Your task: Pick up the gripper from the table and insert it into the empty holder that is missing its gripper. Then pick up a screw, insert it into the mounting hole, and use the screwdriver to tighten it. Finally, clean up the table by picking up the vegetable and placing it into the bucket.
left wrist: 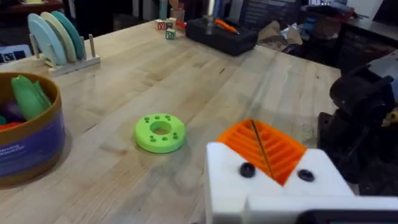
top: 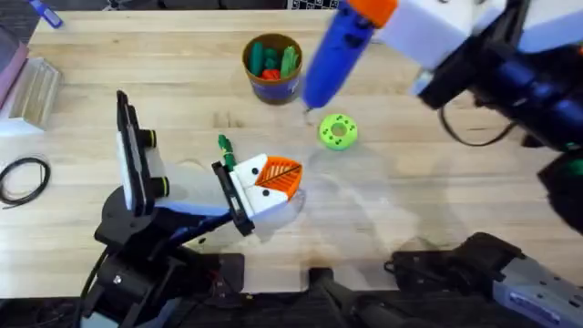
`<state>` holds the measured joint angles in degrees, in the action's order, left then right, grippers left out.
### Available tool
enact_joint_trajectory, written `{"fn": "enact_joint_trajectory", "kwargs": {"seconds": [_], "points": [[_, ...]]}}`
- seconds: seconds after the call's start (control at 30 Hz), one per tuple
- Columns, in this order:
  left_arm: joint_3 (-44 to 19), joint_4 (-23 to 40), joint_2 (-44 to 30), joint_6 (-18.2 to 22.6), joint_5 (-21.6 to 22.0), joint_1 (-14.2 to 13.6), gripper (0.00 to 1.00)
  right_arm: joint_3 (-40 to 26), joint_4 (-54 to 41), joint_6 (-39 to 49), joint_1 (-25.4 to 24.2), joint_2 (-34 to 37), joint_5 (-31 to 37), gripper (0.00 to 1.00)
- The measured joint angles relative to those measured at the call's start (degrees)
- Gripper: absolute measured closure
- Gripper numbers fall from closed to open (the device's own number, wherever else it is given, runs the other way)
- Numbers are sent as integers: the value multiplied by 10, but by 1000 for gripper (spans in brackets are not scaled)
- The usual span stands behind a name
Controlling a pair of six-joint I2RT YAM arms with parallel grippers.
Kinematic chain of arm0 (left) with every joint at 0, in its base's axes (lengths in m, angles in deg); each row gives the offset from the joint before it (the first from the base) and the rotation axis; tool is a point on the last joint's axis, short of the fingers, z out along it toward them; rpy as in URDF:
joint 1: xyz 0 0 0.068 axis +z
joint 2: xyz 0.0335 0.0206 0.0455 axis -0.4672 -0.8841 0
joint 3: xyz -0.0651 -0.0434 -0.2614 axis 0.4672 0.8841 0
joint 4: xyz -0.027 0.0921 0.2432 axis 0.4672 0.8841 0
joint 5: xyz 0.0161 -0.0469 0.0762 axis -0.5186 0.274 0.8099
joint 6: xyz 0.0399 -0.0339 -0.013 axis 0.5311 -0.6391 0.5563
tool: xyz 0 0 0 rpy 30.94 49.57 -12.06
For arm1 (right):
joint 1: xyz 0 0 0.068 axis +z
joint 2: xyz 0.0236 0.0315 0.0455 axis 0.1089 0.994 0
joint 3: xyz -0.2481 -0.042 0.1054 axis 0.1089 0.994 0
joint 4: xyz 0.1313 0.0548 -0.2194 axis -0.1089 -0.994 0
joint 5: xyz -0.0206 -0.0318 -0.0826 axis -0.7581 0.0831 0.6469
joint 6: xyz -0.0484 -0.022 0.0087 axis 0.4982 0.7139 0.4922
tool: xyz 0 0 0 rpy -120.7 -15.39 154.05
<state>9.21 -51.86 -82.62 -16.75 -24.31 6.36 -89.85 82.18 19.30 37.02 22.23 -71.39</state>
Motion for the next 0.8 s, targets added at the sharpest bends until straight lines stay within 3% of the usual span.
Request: {"fn": "enact_joint_trajectory", "kwargs": {"seconds": [0.17,0.4,0.8], "points": [[0,0,0,0,0,0,995,0,73,-3,86,33,-6,977],[0,0,0,0,0,0,995,0,82,11,169,74,-8,976],[0,0,0,0,0,0,995,0,85,44,180,125,-8,977]]}}
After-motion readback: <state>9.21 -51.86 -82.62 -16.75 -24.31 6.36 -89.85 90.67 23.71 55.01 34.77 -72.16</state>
